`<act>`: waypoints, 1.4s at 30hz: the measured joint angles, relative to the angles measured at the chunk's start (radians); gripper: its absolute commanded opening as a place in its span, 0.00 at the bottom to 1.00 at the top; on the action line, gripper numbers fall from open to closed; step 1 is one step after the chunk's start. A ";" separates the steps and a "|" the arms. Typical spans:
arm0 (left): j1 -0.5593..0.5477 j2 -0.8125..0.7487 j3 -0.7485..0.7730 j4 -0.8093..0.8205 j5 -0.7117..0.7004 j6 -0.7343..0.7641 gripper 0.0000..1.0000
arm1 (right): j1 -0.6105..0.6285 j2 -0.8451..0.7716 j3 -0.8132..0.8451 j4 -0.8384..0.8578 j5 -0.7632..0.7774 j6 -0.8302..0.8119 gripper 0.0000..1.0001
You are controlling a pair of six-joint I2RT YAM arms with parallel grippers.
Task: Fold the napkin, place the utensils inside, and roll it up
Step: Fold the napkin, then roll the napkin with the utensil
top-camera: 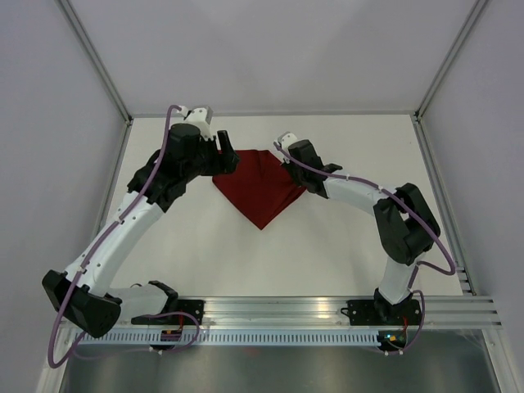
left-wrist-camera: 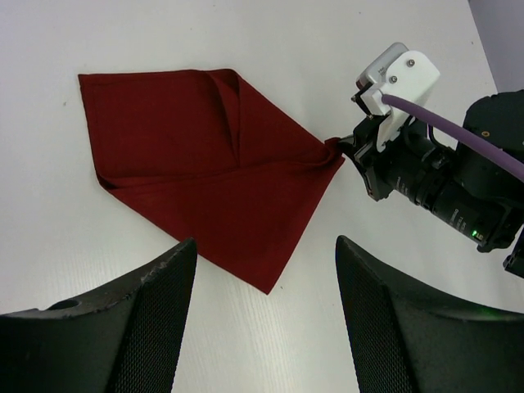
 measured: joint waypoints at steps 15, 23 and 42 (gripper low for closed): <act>-0.001 0.032 -0.170 0.122 0.115 0.000 0.74 | -0.068 0.078 0.006 -0.020 -0.041 0.026 0.34; -0.039 0.079 -0.233 0.205 0.146 0.032 0.76 | -0.121 0.086 0.063 -0.073 -0.100 0.057 0.52; -0.470 0.598 -0.020 0.312 -0.351 0.302 0.74 | -0.360 0.104 0.220 -0.218 -0.377 0.197 0.41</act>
